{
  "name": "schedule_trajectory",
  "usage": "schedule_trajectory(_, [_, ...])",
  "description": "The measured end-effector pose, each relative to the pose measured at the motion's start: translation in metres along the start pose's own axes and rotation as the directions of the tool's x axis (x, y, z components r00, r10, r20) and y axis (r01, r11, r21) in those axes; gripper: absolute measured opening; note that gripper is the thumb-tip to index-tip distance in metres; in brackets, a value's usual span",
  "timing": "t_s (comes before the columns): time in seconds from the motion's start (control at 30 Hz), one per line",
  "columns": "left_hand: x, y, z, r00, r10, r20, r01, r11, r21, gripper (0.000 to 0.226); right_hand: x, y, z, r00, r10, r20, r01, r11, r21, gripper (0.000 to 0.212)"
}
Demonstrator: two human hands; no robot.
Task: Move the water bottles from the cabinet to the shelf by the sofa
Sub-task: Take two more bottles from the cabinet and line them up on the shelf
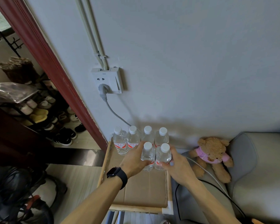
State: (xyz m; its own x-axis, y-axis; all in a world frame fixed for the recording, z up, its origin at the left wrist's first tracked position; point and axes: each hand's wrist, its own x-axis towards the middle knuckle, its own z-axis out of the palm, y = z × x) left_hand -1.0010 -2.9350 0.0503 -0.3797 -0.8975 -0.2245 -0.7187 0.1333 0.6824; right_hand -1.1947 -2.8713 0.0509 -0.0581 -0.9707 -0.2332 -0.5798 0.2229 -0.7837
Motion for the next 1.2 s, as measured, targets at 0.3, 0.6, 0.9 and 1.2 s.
schedule_trajectory(0.3, [0.005, -0.004, -0.005, 0.999, -0.001, 0.048, 0.002, 1.000, -0.011, 0.067, 0.001, 0.003, 0.005, 1.000, 0.009, -0.008, -0.009, 1.000, -0.008, 0.070])
schedule_trajectory(0.6, [-0.007, -0.007, 0.004, 0.999, 0.048, -0.010, -0.048, 0.999, -0.017, 0.069, 0.002, 0.007, -0.003, 1.000, 0.011, 0.011, -0.011, 1.000, -0.012, 0.074])
schedule_trajectory(0.9, [-0.010, -0.010, 0.005, 0.998, 0.019, -0.055, -0.020, 1.000, -0.010, 0.071, -0.002, 0.004, 0.002, 1.000, 0.000, -0.013, 0.000, 1.000, 0.001, 0.063])
schedule_trajectory(1.2, [-0.013, -0.010, 0.000, 0.998, 0.045, -0.038, -0.047, 0.997, -0.059, 0.074, -0.010, -0.002, 0.010, 0.996, 0.065, -0.057, -0.063, 0.998, 0.027, 0.080])
